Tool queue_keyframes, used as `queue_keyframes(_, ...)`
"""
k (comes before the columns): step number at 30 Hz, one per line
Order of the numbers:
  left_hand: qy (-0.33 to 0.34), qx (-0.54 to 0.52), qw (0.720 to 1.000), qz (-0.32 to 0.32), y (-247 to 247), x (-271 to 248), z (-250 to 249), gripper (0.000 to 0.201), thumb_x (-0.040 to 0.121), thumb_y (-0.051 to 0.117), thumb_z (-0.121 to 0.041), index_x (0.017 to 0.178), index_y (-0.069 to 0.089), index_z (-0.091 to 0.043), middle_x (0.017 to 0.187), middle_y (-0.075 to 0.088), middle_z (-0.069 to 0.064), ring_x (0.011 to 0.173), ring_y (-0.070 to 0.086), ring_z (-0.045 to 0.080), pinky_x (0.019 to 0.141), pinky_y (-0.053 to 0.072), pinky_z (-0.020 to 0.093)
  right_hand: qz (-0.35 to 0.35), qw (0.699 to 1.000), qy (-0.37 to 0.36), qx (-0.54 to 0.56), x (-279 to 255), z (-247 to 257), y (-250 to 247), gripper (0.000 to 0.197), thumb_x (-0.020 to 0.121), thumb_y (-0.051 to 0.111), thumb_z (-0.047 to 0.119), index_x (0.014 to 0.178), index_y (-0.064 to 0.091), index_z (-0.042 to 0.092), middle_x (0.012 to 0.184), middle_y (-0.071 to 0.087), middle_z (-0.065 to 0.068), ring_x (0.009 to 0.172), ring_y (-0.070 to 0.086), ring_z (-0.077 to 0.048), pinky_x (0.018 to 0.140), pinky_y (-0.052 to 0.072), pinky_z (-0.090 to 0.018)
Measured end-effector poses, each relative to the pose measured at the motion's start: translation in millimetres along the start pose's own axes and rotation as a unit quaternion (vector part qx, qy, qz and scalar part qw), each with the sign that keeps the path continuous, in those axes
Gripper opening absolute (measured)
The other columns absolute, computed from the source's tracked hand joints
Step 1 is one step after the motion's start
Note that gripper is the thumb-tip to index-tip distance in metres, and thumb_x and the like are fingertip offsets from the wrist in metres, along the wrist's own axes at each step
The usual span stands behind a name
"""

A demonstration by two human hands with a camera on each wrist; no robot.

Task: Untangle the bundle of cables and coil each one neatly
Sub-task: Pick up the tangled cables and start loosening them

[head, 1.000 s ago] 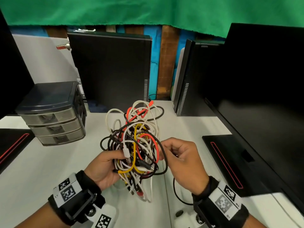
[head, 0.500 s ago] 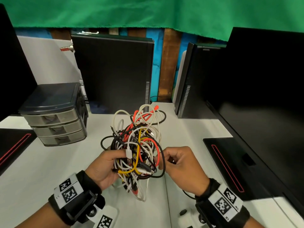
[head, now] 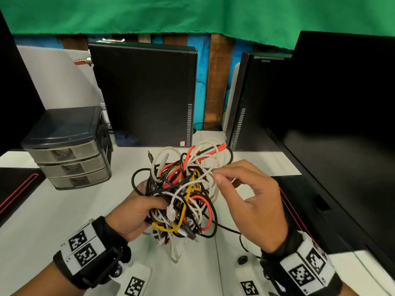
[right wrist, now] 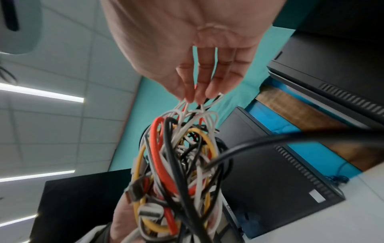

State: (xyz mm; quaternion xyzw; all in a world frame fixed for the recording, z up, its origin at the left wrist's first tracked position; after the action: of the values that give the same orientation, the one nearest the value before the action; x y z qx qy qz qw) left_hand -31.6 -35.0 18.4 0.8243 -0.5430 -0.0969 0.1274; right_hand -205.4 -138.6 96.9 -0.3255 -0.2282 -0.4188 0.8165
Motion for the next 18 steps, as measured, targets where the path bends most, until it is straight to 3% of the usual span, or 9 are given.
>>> queue_keyframes(2, -0.002, -0.003, 1.000, 0.002, 2, -1, 3, 0.044, 0.044, 0.075, -0.012, 0.088, 0.080, -0.013, 0.095, 0.075, 0.022, 0.083, 0.074, 0.033, 0.078, 0.060, 0.045, -0.007, 0.999, -0.043, -0.018, -3, 9, 2, 0.010, 0.091, 0.068, 0.018, 0.094, 0.078, 0.017, 0.086, 0.069, 0.011, 0.082, 0.062, -0.012, 0.070, 0.047, -0.021)
queue_keyframes(5, -0.013, 0.006, 1.000, -0.008, 3, -1, 11, 0.051, 0.045, 0.076, -0.009, 0.095, 0.077, -0.004, 0.107, 0.070, 0.031, 0.094, 0.070, 0.041, 0.088, 0.055, 0.053, -0.008, 0.996, -0.075, -0.054, -6, 17, 5, 0.012, 0.090, 0.069, 0.022, 0.094, 0.078, 0.016, 0.085, 0.068, 0.011, 0.082, 0.057, -0.002, 0.074, 0.040, -0.013)
queue_keyframes(8, -0.011, 0.041, 0.999, -0.007, 5, 0, 13, 0.055, 0.047, 0.074, -0.009, 0.099, 0.071, 0.007, 0.108, 0.064, 0.041, 0.100, 0.064, 0.053, 0.092, 0.051, 0.058, 0.025, 0.997, -0.052, -0.051, -5, 13, 8, 0.018, 0.089, 0.069, 0.032, 0.095, 0.079, 0.018, 0.083, 0.067, 0.012, 0.079, 0.056, -0.001, 0.072, 0.037, -0.010)
queue_keyframes(10, -0.006, 0.079, 0.997, -0.016, 5, 1, 11, 0.055, 0.048, 0.072, -0.009, 0.095, 0.065, 0.017, 0.098, 0.061, 0.048, 0.093, 0.060, 0.061, 0.088, 0.049, 0.064, 0.056, 0.997, -0.019, -0.043, -4, 8, 10, 0.020, 0.088, 0.068, 0.037, 0.096, 0.080, 0.023, 0.079, 0.064, 0.015, 0.077, 0.056, -0.004, 0.069, 0.037, -0.009)
queue_keyframes(11, 0.002, 0.100, 0.995, -0.027, 4, 1, 10, 0.049, 0.048, 0.071, -0.008, 0.089, 0.064, 0.018, 0.089, 0.061, 0.046, 0.084, 0.062, 0.057, 0.082, 0.050, 0.061, 0.069, 0.997, -0.001, -0.043, -4, 5, 10, 0.021, 0.087, 0.068, 0.040, 0.097, 0.080, 0.025, 0.078, 0.063, 0.015, 0.077, 0.056, -0.005, 0.068, 0.037, -0.010)
queue_keyframes(13, 0.022, 0.146, 0.988, -0.043, 4, 1, 4, 0.023, 0.052, 0.068, -0.002, 0.073, 0.066, 0.007, 0.070, 0.064, 0.033, 0.065, 0.064, 0.034, 0.069, 0.051, 0.042, 0.096, 0.994, 0.042, -0.040, -4, -4, 11, 0.025, 0.084, 0.069, 0.046, 0.098, 0.079, 0.029, 0.079, 0.062, 0.015, 0.077, 0.056, -0.007, 0.067, 0.039, -0.011)
queue_keyframes(15, 0.043, 0.174, 0.983, -0.041, 8, 0, -4, 0.014, 0.060, 0.065, 0.003, 0.069, 0.070, -0.006, 0.065, 0.063, 0.023, 0.058, 0.060, 0.022, 0.063, 0.050, 0.032, 0.124, 0.988, 0.087, -0.033, -5, -12, 13, 0.021, 0.082, 0.073, 0.045, 0.095, 0.080, 0.030, 0.080, 0.062, 0.014, 0.075, 0.054, -0.008, 0.066, 0.040, -0.013)
queue_keyframes(18, 0.092, 0.214, 0.972, -0.011, 18, -3, -14, 0.036, 0.075, 0.071, 0.016, 0.095, 0.076, -0.013, 0.082, 0.071, 0.021, 0.068, 0.064, 0.027, 0.068, 0.057, 0.037, 0.146, 0.981, 0.126, 0.010, -4, -17, 17, 0.006, 0.085, 0.078, 0.026, 0.080, 0.078, 0.025, 0.077, 0.062, 0.008, 0.070, 0.051, -0.010, 0.066, 0.039, -0.016)
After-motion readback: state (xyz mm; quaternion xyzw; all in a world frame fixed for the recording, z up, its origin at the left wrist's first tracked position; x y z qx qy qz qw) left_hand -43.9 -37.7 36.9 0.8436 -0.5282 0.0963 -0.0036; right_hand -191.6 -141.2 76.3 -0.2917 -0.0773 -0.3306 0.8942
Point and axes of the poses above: each hand's wrist, its own x-axis towards the middle knuckle, its own y-axis out of the palm, z = x × y, the point moved 6 cm from there along x, towards the middle knuckle
